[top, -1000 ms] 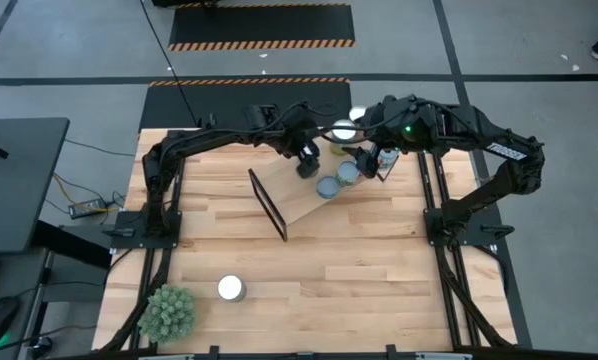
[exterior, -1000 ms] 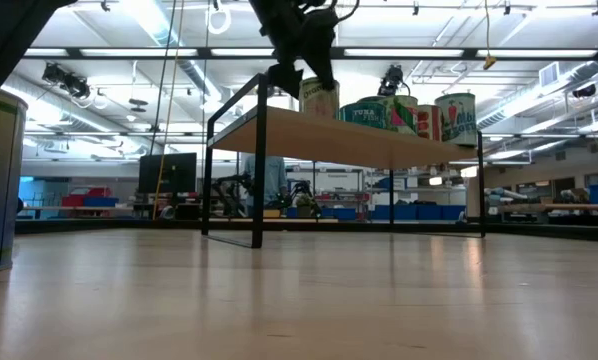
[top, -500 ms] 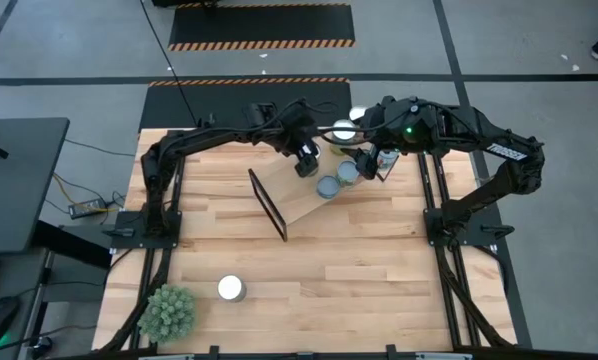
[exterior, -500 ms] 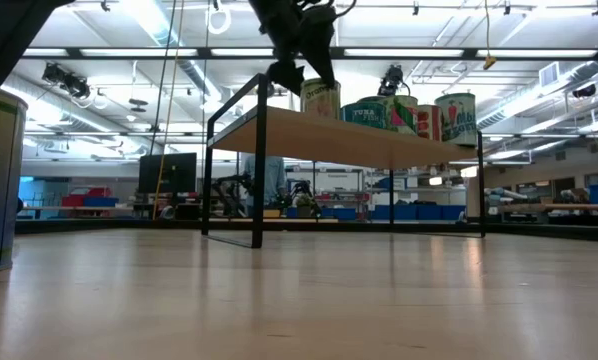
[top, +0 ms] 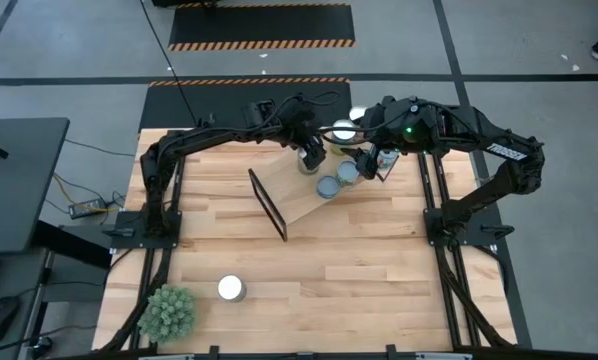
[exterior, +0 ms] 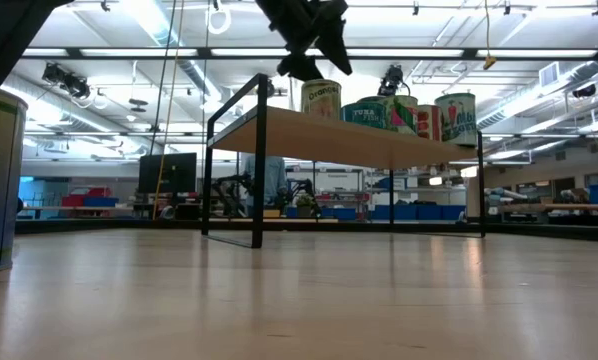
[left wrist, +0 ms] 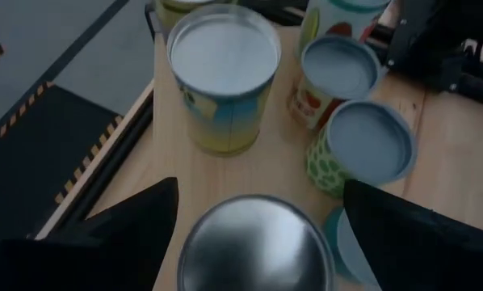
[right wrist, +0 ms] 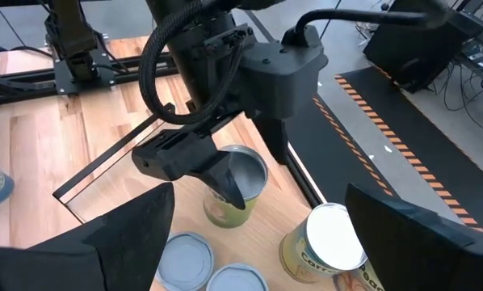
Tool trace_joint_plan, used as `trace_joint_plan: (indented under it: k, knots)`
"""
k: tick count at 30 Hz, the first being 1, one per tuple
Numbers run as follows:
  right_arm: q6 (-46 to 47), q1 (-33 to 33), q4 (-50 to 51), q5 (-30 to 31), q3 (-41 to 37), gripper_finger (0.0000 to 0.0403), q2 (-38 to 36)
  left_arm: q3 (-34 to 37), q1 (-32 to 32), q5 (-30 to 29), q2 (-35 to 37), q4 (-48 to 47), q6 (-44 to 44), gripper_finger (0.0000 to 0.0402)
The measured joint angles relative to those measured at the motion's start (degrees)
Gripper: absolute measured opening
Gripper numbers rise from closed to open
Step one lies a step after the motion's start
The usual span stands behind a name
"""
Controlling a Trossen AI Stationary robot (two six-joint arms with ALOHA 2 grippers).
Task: Pick and place cans onto a shelf
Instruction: Put the canned oranges on the shelf
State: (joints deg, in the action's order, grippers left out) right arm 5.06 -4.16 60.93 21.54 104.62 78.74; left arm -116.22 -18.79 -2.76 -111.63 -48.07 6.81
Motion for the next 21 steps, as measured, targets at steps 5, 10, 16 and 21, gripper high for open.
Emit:
trace_joint_plan:
  k: [5,10,16,21]
  knots:
    - [-0.1,0.0,0.0,0.0,0.0,0.0372,0.0,-1.7,-0.4,0.0,0.0,-2.2,-1.8,0.0355]
    - [-0.2,0.0,0.1,0.0,0.0,0.0372,0.0,-8.0,-1.1,-0.1,0.2,-9.5,-8.5,0.0355]
    - [-0.1,0.0,0.1,0.0,0.0,0.0372,0.0,-14.3,-3.6,1.9,0.3,-21.2,-15.0,0.0355]
    - [0.1,0.0,0.1,0.0,0.0,0.0372,0.0,-12.1,-4.9,4.1,0.3,-29.1,-16.5,0.0354]
